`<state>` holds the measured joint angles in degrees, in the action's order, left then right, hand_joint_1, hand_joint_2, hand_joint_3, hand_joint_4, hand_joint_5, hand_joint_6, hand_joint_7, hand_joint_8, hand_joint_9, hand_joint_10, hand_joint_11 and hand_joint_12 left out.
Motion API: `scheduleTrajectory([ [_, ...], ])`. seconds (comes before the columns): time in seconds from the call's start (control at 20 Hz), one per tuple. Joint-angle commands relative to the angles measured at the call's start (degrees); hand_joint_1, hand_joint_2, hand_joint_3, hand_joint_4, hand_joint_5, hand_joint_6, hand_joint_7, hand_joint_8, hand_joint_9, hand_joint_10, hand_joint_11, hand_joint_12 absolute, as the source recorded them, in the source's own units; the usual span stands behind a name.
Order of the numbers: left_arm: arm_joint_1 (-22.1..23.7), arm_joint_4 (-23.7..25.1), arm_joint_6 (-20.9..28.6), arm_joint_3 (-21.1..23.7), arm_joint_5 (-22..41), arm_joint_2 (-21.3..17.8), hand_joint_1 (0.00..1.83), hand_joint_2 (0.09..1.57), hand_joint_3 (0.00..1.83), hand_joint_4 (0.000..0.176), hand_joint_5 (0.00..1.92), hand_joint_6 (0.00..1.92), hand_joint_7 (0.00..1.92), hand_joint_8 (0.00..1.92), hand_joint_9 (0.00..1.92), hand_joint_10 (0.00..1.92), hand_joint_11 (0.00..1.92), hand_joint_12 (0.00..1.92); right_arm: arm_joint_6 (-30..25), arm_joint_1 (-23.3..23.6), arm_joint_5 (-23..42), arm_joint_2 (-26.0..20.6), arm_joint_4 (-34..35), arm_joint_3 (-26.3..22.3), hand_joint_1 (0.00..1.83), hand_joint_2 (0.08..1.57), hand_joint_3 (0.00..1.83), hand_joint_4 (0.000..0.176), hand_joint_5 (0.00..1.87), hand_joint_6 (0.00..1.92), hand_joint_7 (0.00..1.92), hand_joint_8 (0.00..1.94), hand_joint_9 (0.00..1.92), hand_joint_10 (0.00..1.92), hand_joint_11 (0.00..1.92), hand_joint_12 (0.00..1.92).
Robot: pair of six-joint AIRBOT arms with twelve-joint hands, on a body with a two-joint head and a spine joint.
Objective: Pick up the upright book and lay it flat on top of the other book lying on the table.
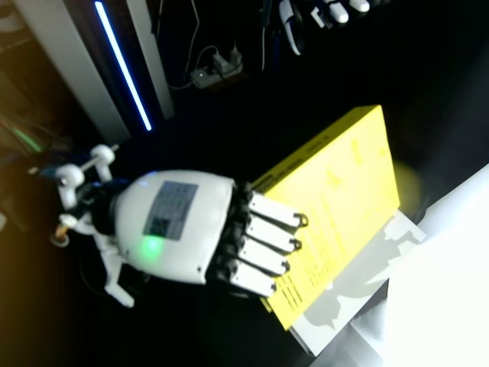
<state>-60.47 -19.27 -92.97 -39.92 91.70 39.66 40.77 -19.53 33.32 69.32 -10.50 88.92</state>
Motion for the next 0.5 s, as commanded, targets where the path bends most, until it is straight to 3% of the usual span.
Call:
scheduleTrajectory([
  [0.0, 0.2, 0.7, 0.0, 0.0, 7.3, -0.2, 0.66, 1.18, 0.00, 0.064, 0.17, 0.01, 0.09, 0.00, 0.00, 0.00, 0.00, 0.00, 0.1, -0.7, -4.0, 0.2, 0.3, 0.7, 1.19, 1.27, 0.03, 0.000, 0.59, 1.38, 0.79, 1.63, 0.93, 1.82, 0.83, 1.92],
  [0.1, 0.1, 0.7, 0.0, 0.0, 7.3, -0.2, 0.62, 1.19, 0.00, 0.068, 0.16, 0.00, 0.10, 0.01, 0.00, 0.00, 0.00, 0.00, 0.1, -0.7, -4.7, 0.6, 0.5, 1.4, 1.20, 1.25, 0.04, 0.000, 0.60, 1.37, 0.83, 1.56, 0.94, 1.79, 0.83, 1.92],
  [0.15, 0.1, 0.7, 0.0, 0.0, 7.3, -0.2, 0.63, 1.19, 0.00, 0.069, 0.16, 0.00, 0.10, 0.00, 0.00, 0.00, 0.00, 0.00, 0.1, -0.7, -4.8, 0.7, 0.7, 1.6, 1.18, 1.01, 0.61, 0.000, 0.59, 1.57, 0.82, 1.73, 0.95, 1.89, 0.88, 1.92],
  [0.2, 0.1, 0.7, 0.0, 0.0, 7.3, -0.2, 0.63, 1.20, 0.01, 0.053, 0.16, 0.00, 0.10, 0.01, 0.00, 0.00, 0.00, 0.00, 0.1, -0.7, -4.8, 0.6, 0.9, 1.5, 1.19, 0.86, 0.93, 0.000, 0.65, 1.67, 0.87, 1.77, 0.99, 1.92, 0.93, 1.92],
  [0.25, 0.1, 0.6, 0.3, 0.0, 7.3, -0.2, 0.63, 1.19, 0.00, 0.051, 0.17, 0.01, 0.10, 0.01, 0.00, 0.00, 0.00, 0.00, 0.1, -0.7, -5.0, 0.7, 0.9, 1.6, 1.06, 0.96, 0.76, 0.000, 0.66, 1.71, 0.96, 1.89, 1.00, 1.92, 0.93, 1.92],
  [0.3, 0.1, 0.6, 0.5, -0.1, 7.3, -0.2, 0.64, 1.20, 0.01, 0.045, 0.17, 0.00, 0.11, 0.01, 0.00, 0.00, 0.00, 0.00, 0.1, -0.8, -5.1, 0.7, 0.9, 1.4, 1.27, 1.06, 0.43, 0.000, 0.88, 1.88, 1.16, 1.93, 1.19, 1.92, 1.12, 1.92],
  [0.35, 0.0, 0.6, 0.6, -0.1, 7.3, -0.2, 0.64, 1.20, 0.00, 0.065, 0.16, 0.00, 0.10, 0.00, 0.00, 0.00, 0.00, 0.00, 0.1, -1.1, -5.1, 0.7, 1.1, 1.1, 1.10, 1.05, 0.53, 0.000, 0.71, 1.68, 1.16, 1.94, 1.21, 1.92, 1.10, 1.92],
  [0.4, 0.0, 0.5, 0.6, -0.1, 7.3, -0.2, 0.62, 1.20, 0.00, 0.054, 0.16, 0.00, 0.10, 0.00, 0.00, 0.00, 0.00, 0.00, 0.1, -1.4, -5.1, 0.6, 1.1, 0.9, 1.30, 1.12, 0.22, 0.000, 0.61, 1.39, 0.93, 1.38, 0.91, 1.59, 0.77, 1.85],
  [0.45, -0.1, 0.5, 0.6, -0.1, 7.3, -0.2, 0.61, 1.20, 0.00, 0.050, 0.16, 0.00, 0.09, 0.00, 0.00, 0.00, 0.00, 0.00, 0.1, -1.6, -5.1, 0.4, 1.1, 0.6, 1.24, 1.19, 0.07, 0.000, 0.61, 1.40, 0.93, 1.27, 0.83, 1.39, 0.69, 1.78],
])
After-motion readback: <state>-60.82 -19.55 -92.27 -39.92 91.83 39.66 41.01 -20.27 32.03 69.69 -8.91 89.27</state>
